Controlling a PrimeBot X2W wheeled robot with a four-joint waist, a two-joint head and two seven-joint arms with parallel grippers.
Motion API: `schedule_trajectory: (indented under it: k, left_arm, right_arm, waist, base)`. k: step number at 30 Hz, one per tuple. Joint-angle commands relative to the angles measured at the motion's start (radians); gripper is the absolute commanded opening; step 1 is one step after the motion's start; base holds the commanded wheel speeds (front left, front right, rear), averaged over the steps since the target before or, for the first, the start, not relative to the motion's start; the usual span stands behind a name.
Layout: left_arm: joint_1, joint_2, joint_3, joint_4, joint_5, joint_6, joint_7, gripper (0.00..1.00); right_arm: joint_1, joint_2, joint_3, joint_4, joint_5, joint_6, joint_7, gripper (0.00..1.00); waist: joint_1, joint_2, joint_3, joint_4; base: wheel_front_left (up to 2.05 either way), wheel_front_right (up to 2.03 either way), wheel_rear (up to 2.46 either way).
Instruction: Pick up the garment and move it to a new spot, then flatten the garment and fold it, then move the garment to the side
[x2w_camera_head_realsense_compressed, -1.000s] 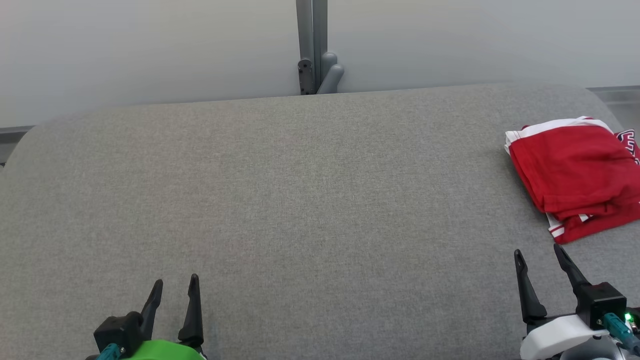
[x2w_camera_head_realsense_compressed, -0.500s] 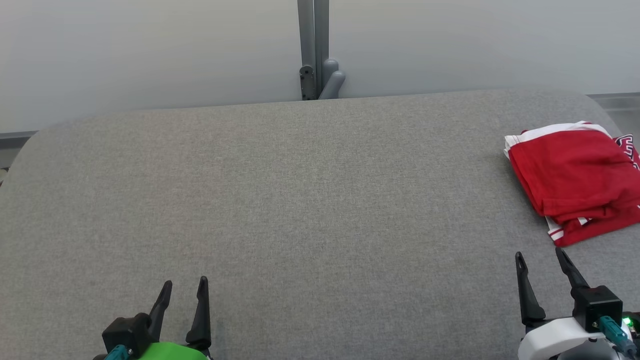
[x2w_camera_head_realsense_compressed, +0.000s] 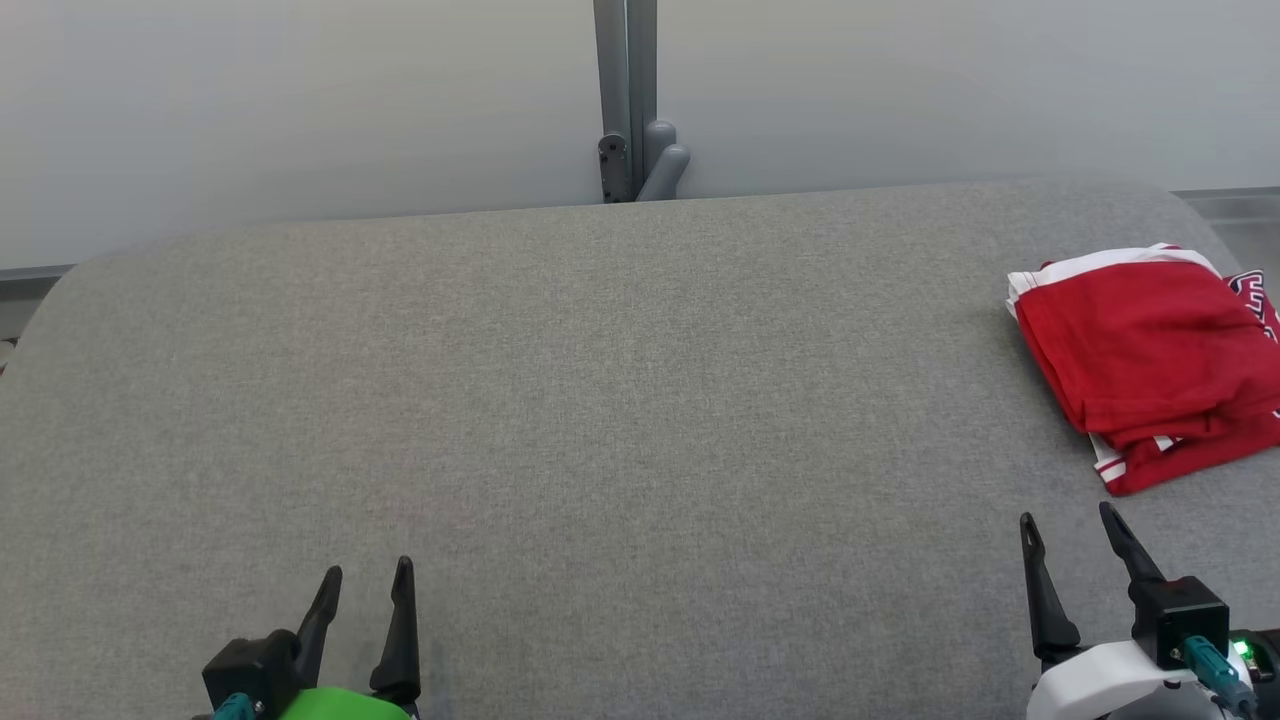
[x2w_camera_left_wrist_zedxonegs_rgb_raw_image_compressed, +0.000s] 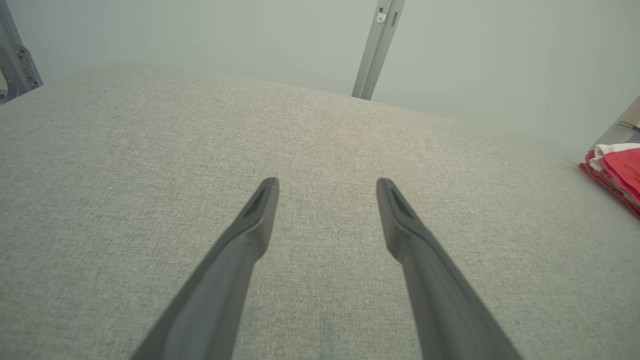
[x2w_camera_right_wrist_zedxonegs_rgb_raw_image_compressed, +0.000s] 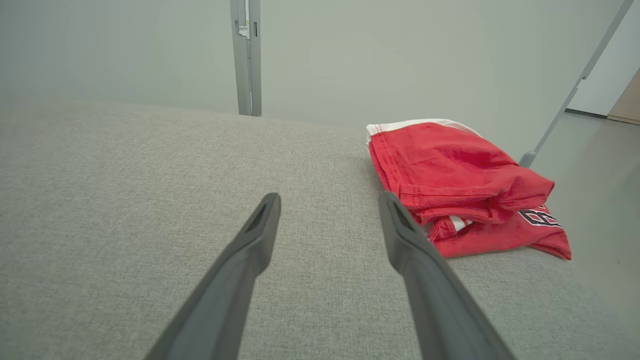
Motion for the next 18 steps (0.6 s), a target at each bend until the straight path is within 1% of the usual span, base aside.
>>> schedule_trajectory:
  k: [1,12,13,18]
  left_arm:
    - [0.000,0.000,0.001,-0.001,0.000,0.000,0.000,1.00]
    - [-0.007,-0.001,0.001,-0.003,0.002,0.000,0.000,1.00]
    - [0.009,-0.003,-0.003,0.015,-0.001,0.000,0.002,0.00]
    - [0.018,-0.006,-0.005,0.048,-0.018,0.000,0.011,0.00]
  right_arm:
    - [0.000,0.000,-0.001,0.000,0.000,0.000,0.000,1.00]
    - [-0.007,-0.003,0.003,-0.004,-0.004,0.000,0.000,1.00]
    - [0.009,0.004,0.004,0.017,0.000,0.000,0.002,0.00]
    - [0.013,0.016,-0.001,0.060,0.019,0.000,0.015,0.00]
  waist:
    - [0.0000,0.0000,0.000,0.000]
    - [0.0000,0.0000,0.004,-0.003]
    - [0.0000,0.0000,0.004,-0.003]
    - [0.0000,0.0000,0.005,-0.003]
  base:
    - [0.00,0.00,0.00]
    - [0.00,0.00,0.00]
    - [0.00,0.00,0.00]
    - [0.00,0.00,0.00]
